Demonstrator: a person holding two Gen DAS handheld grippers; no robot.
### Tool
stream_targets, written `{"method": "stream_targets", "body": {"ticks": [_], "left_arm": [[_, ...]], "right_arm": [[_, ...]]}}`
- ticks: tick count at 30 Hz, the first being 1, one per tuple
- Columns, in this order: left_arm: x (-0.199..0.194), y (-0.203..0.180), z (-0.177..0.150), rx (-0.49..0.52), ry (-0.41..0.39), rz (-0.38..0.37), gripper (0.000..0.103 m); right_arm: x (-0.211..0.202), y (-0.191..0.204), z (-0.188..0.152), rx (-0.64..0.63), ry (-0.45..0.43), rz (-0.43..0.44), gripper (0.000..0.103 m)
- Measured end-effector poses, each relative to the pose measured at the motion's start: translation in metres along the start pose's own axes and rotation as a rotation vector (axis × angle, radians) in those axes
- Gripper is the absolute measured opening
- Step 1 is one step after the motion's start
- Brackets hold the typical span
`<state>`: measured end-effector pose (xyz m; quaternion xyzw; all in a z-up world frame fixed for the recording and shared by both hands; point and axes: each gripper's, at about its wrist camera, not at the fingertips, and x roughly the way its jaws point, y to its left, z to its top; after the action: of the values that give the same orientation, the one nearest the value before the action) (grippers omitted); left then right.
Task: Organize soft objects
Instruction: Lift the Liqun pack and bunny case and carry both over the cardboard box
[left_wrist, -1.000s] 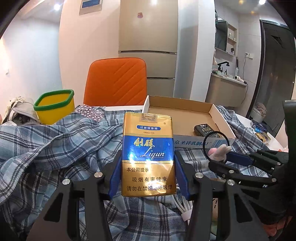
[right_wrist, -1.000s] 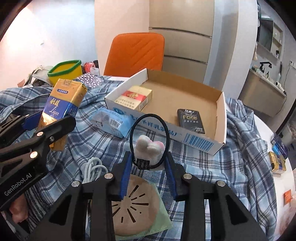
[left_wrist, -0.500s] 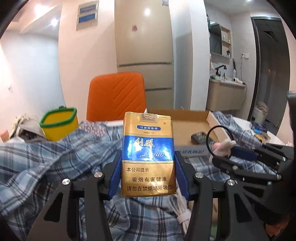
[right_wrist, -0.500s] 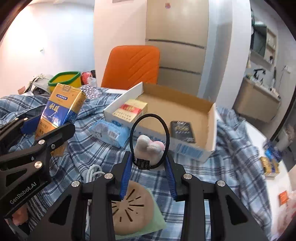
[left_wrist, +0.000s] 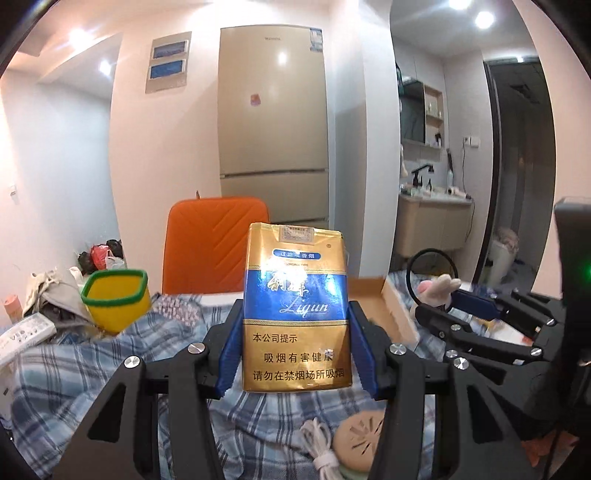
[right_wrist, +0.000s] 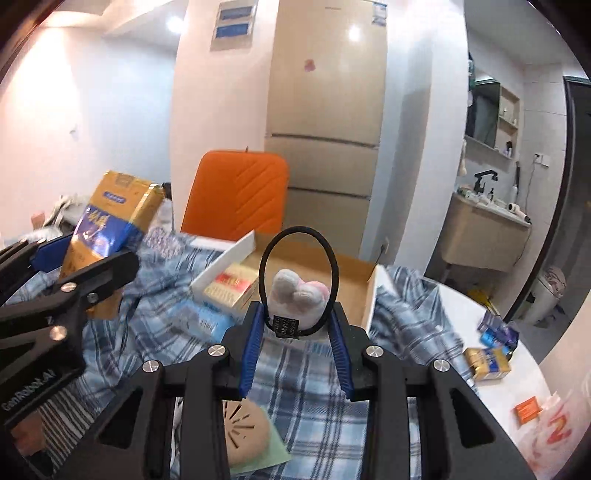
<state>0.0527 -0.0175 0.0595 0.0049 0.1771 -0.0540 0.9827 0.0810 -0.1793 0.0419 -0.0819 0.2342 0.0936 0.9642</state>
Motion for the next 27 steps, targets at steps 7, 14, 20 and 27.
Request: {"method": "stream_targets", "body": {"ticks": [7, 14, 20, 27], "left_arm": [[-0.010, -0.003, 0.045, -0.016, -0.116, 0.014, 0.051], [0.005, -0.002, 0.077, -0.028, -0.147, 0.016, 0.052], [0.025, -0.005, 0.096, -0.022, -0.145, 0.010, 0.052], [0.039, -0.004, 0.112, -0.070, -0.176, -0.002, 0.052]], "right_arm": [[-0.026, -0.017, 0.046, 0.013, -0.134, -0.081, 0.037], [-0.030, -0.034, 0.090, 0.077, -0.177, -0.111, 0.037], [-0.021, -0.048, 0.112, 0.149, -0.211, -0.115, 0.037], [-0.007, -0.056, 0.135, 0.191, -0.251, -0.134, 0.037]]}}
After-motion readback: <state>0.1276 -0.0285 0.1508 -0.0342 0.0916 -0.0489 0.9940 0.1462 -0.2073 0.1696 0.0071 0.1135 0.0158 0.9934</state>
